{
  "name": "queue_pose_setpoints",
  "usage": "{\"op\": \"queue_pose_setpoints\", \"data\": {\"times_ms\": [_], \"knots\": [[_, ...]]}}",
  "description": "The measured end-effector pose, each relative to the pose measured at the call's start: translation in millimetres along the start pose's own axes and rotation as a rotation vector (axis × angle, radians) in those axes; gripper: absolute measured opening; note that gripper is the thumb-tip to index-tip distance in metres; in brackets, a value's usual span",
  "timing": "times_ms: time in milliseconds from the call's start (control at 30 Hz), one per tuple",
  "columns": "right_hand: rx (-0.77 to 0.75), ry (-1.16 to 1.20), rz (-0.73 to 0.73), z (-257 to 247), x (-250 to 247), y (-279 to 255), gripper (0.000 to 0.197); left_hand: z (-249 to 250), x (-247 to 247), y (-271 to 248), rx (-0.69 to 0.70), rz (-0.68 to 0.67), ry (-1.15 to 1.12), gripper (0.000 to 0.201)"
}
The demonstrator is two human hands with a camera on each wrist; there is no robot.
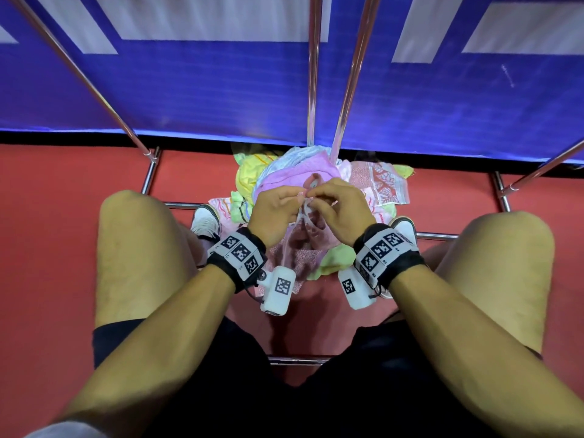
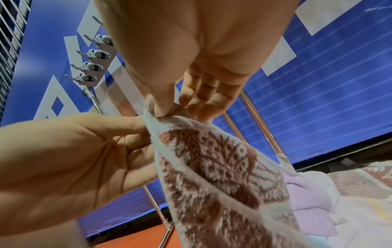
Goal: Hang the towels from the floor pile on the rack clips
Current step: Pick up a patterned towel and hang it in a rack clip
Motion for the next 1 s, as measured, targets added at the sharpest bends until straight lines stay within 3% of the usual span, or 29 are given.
{"op": "queue_pose_setpoints", "data": {"times_ms": [200,367,667,833,1000], "knots": [[-0.011,-0.131,-0.080,3.2,0.2,5.6,0.003,3.7,1.8,-2.4,0.069,0.027,0.058,0.027],[0.053,-0.198,-0.166,8.7,5.8,3.5,0.010,4.6,1.8,-3.6,0.084,0.038,0.072,0.022],[0.113,-0.052,-0.151,19.0,6.3,6.5,0.015,3.0,6.1,-2.9,0.093,0.012,0.071,0.018],[0.093,-0.121,-0.198,17.2,8.4,5.1,0.010,4.4,10.9,-4.7,0.075,-0.030,0.059,0.039],[0.134,-0.142,-0.148,23.4,1.0,4.5,0.013,8.0,17.9,-5.4,0.141,-0.120,0.166,0.028]]}}
Point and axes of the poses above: each hand's wrist, its own y-axis towards the middle knuckle, its own x-axis out of the palm, z = x × y, the point moved 10 cm from there along y, towards the middle knuckle, and after that the axes turned 6 degrees about y, right-handed, at the moved point
